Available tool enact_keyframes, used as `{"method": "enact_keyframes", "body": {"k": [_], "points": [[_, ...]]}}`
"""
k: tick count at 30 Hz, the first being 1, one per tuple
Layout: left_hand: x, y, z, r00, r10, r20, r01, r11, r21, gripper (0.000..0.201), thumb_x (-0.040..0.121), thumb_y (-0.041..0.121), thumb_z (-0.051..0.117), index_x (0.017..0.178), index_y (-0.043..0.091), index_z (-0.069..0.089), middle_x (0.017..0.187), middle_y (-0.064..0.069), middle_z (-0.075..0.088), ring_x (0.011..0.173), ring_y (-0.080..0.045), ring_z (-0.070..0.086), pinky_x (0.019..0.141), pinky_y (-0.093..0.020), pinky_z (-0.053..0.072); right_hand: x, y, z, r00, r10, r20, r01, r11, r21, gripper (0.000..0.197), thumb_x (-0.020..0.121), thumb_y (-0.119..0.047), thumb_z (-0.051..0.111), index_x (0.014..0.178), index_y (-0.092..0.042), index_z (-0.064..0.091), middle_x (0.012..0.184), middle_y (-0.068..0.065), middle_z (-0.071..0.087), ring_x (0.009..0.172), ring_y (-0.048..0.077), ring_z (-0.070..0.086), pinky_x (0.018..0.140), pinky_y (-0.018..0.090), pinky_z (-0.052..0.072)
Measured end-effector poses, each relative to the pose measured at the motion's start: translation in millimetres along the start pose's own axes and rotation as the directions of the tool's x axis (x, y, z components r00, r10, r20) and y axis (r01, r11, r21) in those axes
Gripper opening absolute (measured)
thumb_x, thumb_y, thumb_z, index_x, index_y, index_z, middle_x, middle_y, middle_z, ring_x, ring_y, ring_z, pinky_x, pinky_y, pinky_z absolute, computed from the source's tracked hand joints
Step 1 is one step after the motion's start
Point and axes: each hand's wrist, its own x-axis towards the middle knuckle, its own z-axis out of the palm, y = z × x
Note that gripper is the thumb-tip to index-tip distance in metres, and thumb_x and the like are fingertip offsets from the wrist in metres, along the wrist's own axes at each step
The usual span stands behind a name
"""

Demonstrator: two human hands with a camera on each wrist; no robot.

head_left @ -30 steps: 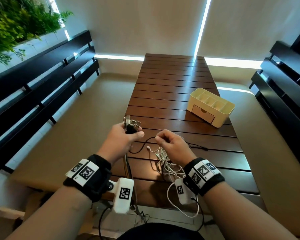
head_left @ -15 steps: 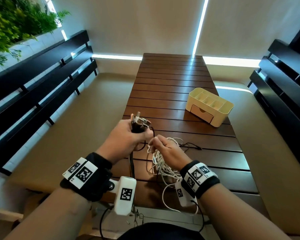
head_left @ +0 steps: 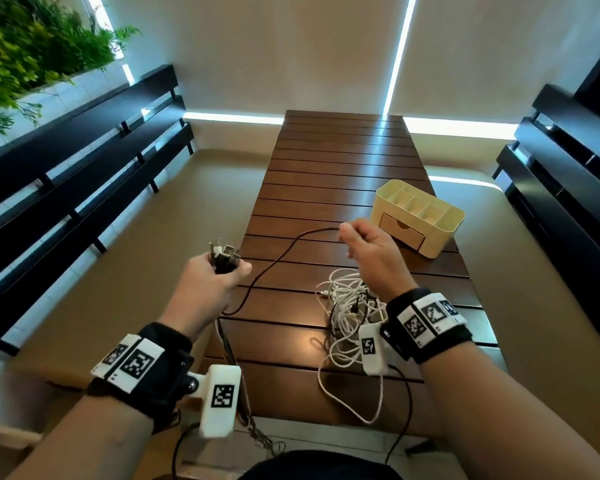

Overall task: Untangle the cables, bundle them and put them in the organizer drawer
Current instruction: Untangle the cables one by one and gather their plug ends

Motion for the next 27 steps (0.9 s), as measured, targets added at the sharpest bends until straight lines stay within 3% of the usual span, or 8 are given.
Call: {"method": "enact_keyframes", "body": {"k": [4,8,11,14,19,23,25,27], "points": [[-2.0,11.6,7.0,0.996,0.085,0.023,-0.084,0.994,-0.066,0.02,0.09,0.029,0.071,0.098,0.011,0.066,0.066,0.007,0.053,0.057,-0.014,0.045,0.057,-0.031,0.043,-7.9,3.7,9.8,0.996,-0.005,0.093,0.016,0.993,-0.118,0.021,0.098,-0.029,0.059,0.081,-0.018,0.064,0.071,0.008,0.055,0.066,0.013,0.049,0.067,0.031,0.043],[-5.7,20.7,21.0,0.983,0.132,0.13,-0.12,0.988,-0.096,0.02,0.093,0.028,0.067,0.099,0.01,0.062,0.068,0.005,0.051,0.057,-0.012,0.047,0.061,-0.036,0.044,-17.9,-0.9,22.2,0.987,0.053,0.152,-0.045,0.998,-0.054,0.017,0.098,-0.036,0.058,0.089,-0.023,0.064,0.066,-0.013,0.052,0.064,0.008,0.048,0.067,0.03,0.044],[-13.8,26.9,37.2,0.951,0.17,0.259,-0.162,0.985,-0.05,0.011,0.094,0.022,0.066,0.094,0.013,0.059,0.063,0.006,0.049,0.054,-0.011,0.046,0.054,-0.031,0.045,-22.7,-13.5,32.3,0.978,0.081,0.191,-0.096,0.993,0.072,0.037,0.093,-0.054,0.056,0.099,-0.019,0.065,0.066,-0.016,0.053,0.066,0.008,0.051,0.068,0.03,0.045],[-21.1,30.6,52.5,0.916,0.231,0.328,-0.232,0.972,-0.038,0.01,0.094,0.017,0.068,0.089,0.012,0.06,0.056,0.009,0.054,0.051,-0.01,0.046,0.049,-0.025,0.042,-26.8,-23.2,41.7,0.973,0.033,0.231,-0.054,0.995,0.085,0.027,0.096,-0.046,0.059,0.089,-0.021,0.061,0.064,-0.013,0.059,0.061,0.005,0.051,0.067,0.029,0.044],[-23.2,27.3,54.8,0.907,0.258,0.332,-0.26,0.965,-0.039,0.012,0.093,0.017,0.068,0.084,0.014,0.06,0.056,0.009,0.052,0.051,-0.012,0.045,0.05,-0.028,0.042,-29.2,-23.3,38.4,0.977,0.002,0.211,-0.02,0.996,0.082,0.018,0.096,-0.038,0.061,0.087,-0.022,0.06,0.066,-0.011,0.06,0.062,0.004,0.052,0.066,0.026,0.044],[-21.8,19.9,51.5,0.938,0.272,0.217,-0.268,0.962,-0.049,0.017,0.09,0.022,0.072,0.09,0.008,0.062,0.059,0.01,0.053,0.053,-0.011,0.049,0.057,-0.033,0.047,-29.5,-14.6,30.0,0.994,0.0,0.107,-0.007,0.998,0.064,0.019,0.1,-0.029,0.057,0.093,-0.013,0.064,0.068,-0.009,0.053,0.063,0.009,0.047,0.065,0.03,0.042],[-19.6,20.0,47.9,0.943,0.293,0.16,-0.284,0.956,-0.073,0.023,0.085,0.023,0.078,0.091,0.006,0.064,0.06,0.011,0.056,0.053,-0.007,0.051,0.056,-0.028,0.046,-28.8,-11.9,24.6,0.997,-0.019,0.081,0.017,1.0,0.021,0.016,0.1,-0.026,0.058,0.091,-0.015,0.066,0.067,-0.011,0.052,0.064,0.008,0.046,0.066,0.031,0.042],[-18.5,24.0,45.5,0.936,0.328,0.129,-0.317,0.943,-0.099,0.025,0.08,0.02,0.081,0.092,0.005,0.065,0.061,0.012,0.059,0.054,-0.002,0.052,0.056,-0.02,0.044,-28.2,-14.2,20.4,0.993,-0.054,0.106,0.057,0.998,-0.022,0.013,0.098,-0.025,0.061,0.09,-0.017,0.068,0.073,-0.002,0.056,0.07,0.011,0.05,0.071,0.036,0.045]]}}
